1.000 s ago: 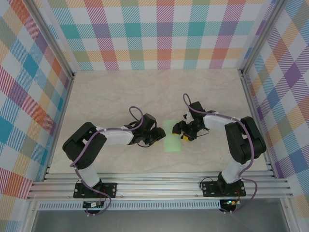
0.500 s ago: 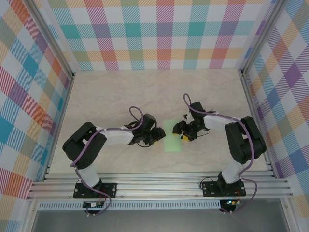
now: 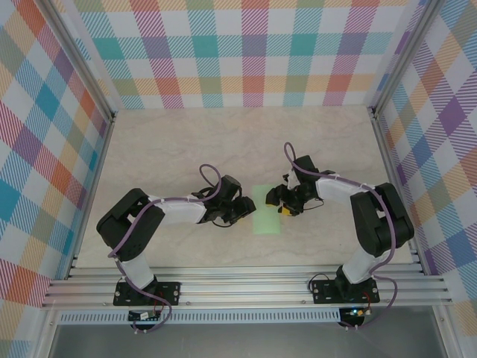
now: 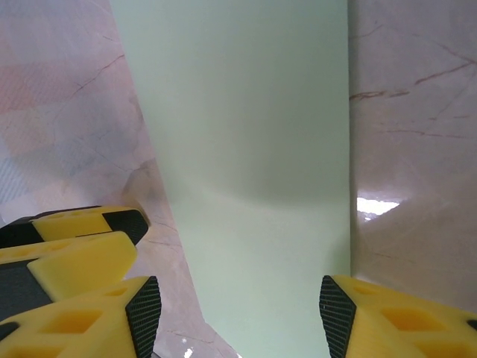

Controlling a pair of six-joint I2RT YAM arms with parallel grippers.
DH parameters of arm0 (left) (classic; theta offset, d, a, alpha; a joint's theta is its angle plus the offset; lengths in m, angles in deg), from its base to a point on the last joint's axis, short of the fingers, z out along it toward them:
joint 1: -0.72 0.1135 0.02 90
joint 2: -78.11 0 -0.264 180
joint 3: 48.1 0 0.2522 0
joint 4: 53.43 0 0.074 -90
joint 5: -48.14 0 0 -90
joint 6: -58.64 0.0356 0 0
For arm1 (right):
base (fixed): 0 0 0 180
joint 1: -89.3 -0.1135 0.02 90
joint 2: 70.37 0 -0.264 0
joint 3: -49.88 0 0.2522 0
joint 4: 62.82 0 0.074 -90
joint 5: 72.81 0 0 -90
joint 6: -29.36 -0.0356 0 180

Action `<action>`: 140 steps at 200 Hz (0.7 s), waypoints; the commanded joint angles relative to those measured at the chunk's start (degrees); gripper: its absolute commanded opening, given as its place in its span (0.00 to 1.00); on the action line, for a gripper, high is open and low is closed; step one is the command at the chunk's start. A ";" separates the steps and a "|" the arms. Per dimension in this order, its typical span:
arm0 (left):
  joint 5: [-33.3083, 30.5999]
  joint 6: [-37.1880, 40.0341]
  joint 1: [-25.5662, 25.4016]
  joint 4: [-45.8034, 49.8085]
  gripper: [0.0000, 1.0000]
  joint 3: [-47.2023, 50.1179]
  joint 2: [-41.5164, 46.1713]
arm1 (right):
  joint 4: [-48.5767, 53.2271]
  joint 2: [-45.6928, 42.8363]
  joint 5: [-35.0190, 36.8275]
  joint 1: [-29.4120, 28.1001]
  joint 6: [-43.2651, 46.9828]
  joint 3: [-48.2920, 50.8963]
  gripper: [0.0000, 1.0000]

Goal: Fold a paper plane with a square sheet of paper (pick it up from the middle)
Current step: Fold the triangle a second time at the center of the table.

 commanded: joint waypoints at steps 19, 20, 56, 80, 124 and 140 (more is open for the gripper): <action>0.36 0.14 -0.26 0.20 0.47 -1.15 0.14 | 0.50 2.59 1.76 0.06 1.45 0.72 0.61; 0.40 0.18 -0.24 0.20 0.47 -1.18 0.13 | 0.53 2.64 1.75 0.05 1.48 0.76 0.61; 0.50 0.05 -0.32 0.20 0.47 -1.30 0.09 | -0.20 2.78 2.26 0.13 1.42 1.71 0.61; 1.02 0.14 -0.44 0.10 0.47 -1.73 -0.28 | -0.37 2.73 2.42 0.23 1.42 2.23 0.61; 2.38 0.00 -0.70 -0.51 0.46 -2.35 -0.91 | -2.79 1.86 -0.37 1.10 0.60 3.65 0.59; 3.14 -0.75 -0.66 -1.19 0.44 -2.32 -1.37 | -3.95 1.84 -1.74 1.59 0.03 4.28 0.55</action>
